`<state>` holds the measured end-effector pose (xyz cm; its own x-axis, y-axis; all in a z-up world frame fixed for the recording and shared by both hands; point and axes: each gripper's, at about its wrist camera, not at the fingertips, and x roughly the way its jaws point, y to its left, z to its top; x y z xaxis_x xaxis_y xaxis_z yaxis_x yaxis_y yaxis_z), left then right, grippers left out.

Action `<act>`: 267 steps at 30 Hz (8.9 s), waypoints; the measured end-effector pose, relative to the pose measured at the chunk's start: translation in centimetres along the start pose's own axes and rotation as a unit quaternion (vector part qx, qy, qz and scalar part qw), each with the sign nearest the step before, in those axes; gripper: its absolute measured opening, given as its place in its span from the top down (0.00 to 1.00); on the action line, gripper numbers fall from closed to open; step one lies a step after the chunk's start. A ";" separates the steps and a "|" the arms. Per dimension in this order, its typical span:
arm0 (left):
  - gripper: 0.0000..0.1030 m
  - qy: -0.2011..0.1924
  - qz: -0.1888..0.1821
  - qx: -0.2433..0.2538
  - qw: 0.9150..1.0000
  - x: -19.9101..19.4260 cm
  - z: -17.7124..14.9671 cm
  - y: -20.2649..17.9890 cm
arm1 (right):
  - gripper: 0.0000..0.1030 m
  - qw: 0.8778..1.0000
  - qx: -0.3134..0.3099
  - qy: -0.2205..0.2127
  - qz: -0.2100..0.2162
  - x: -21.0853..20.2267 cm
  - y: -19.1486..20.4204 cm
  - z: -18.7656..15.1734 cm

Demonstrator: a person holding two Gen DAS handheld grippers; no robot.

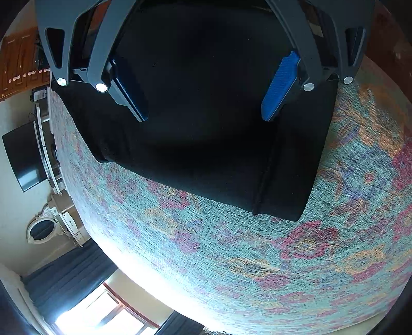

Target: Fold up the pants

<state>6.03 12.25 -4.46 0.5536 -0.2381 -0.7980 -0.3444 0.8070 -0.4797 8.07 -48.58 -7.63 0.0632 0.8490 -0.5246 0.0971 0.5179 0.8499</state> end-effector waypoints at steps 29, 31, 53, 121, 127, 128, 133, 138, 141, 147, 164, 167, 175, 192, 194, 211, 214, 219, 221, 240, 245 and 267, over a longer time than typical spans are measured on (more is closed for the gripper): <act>0.15 -0.053 0.038 -0.023 0.998 -2.9 0.4 2.9 | 0.34 0.920 0.017 -0.319 -0.229 -40.6 -13.8 8.9; 0.15 -0.044 0.038 -0.029 0.998 -2.5 0.3 3.2 | 0.34 0.924 0.024 -0.308 -0.226 -40.6 -15.6 9.4; 0.06 -0.002 0.087 0.018 0.996 -0.1 -0.5 3.0 | 0.82 0.961 -0.003 -0.273 -0.037 -37.1 -8.7 7.0; 0.06 -0.075 0.081 0.045 0.993 -5.6 -3.1 -3.5 | 0.36 0.951 -0.264 -0.066 -0.146 -1.1 16.1 -3.4; 0.06 -0.067 0.073 0.043 0.994 -5.2 -3.2 -3.7 | 0.25 0.942 -0.185 -0.214 -0.179 -12.9 11.4 2.4; 0.06 -0.067 0.071 0.043 0.994 -5.2 -3.2 -3.7 | 0.25 0.942 -0.159 -0.232 -0.183 -14.3 9.8 3.4; 0.06 -0.061 0.064 0.036 0.995 -5.0 -3.2 -3.6 | 0.25 0.959 -0.071 -0.240 -0.133 -16.5 2.6 7.3; 0.06 -0.045 0.058 0.018 0.997 -4.6 -3.3 -3.2 | 0.25 0.977 -0.047 -0.205 -0.046 -15.2 -0.3 9.7; 0.06 -0.044 0.057 0.012 0.997 -4.6 -3.3 -3.0 | 0.25 0.981 -0.061 -0.181 -0.037 -14.2 -0.2 10.5; 0.06 -0.041 0.060 0.011 0.997 -4.5 -3.3 -2.9 | 0.61 0.984 -0.072 -0.154 -0.057 -12.6 -0.1 10.9; 0.06 -0.027 0.056 -0.001 0.998 -4.2 -3.6 -2.7 | 0.59 0.991 -0.036 -0.130 0.006 -14.8 -3.5 9.1; 0.06 -0.024 0.055 0.000 0.998 -4.1 -3.7 -2.9 | 0.58 0.992 -0.035 -0.123 0.010 -14.9 -3.6 7.8; 0.06 -0.021 0.057 0.000 0.998 -3.9 -3.8 -2.9 | 0.80 0.992 -0.017 -0.123 0.007 -15.2 -5.1 6.9; 0.06 -0.015 0.053 -0.006 0.998 -3.8 -3.9 -2.7 | 0.61 0.996 -0.021 -0.082 0.040 -17.1 -6.6 2.3; 0.06 -0.015 0.054 -0.007 0.998 -3.9 -3.8 -2.6 | 0.70 0.996 -0.028 -0.082 0.024 -17.0 -6.6 2.1; 0.06 -0.023 0.066 -0.015 0.997 -4.3 -3.8 -1.8 | 0.71 0.995 -0.021 -0.093 0.032 -17.3 -7.1 1.5; 0.06 -0.024 0.064 -0.021 0.997 -4.5 -3.7 -1.5 | 0.64 0.995 -0.015 -0.090 0.026 -17.6 -7.0 0.9; 0.06 -0.025 0.064 -0.023 0.997 -4.7 -3.6 -1.4 | 0.73 0.995 -0.014 -0.097 -0.007 -18.0 -7.3 0.1; 0.06 -0.025 0.064 -0.023 0.997 -4.7 -3.6 -1.3 | 0.74 0.995 -0.010 -0.101 -0.014 -18.0 -7.2 0.1; 0.06 -0.016 -0.119 -0.118 0.986 -5.2 -1.0 9.0 | 0.27 0.960 -0.142 -0.206 -0.128 -16.7 6.6 -3.1; 0.06 0.003 -0.134 -0.057 0.989 -3.7 -0.3 8.3 | 0.27 0.967 -0.159 -0.158 -0.123 -12.6 8.1 -4.1; 0.80 0.035 -0.236 -0.082 0.968 -0.3 -0.1 8.9 | 0.26 0.969 -0.160 -0.122 -0.141 -8.2 8.4 -5.0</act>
<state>2.71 19.46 -8.51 0.6284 -0.5997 -0.4955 -0.1844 0.5039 -0.8439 3.41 -50.68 4.08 0.3163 0.6385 -0.7016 -0.1650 0.7653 0.6221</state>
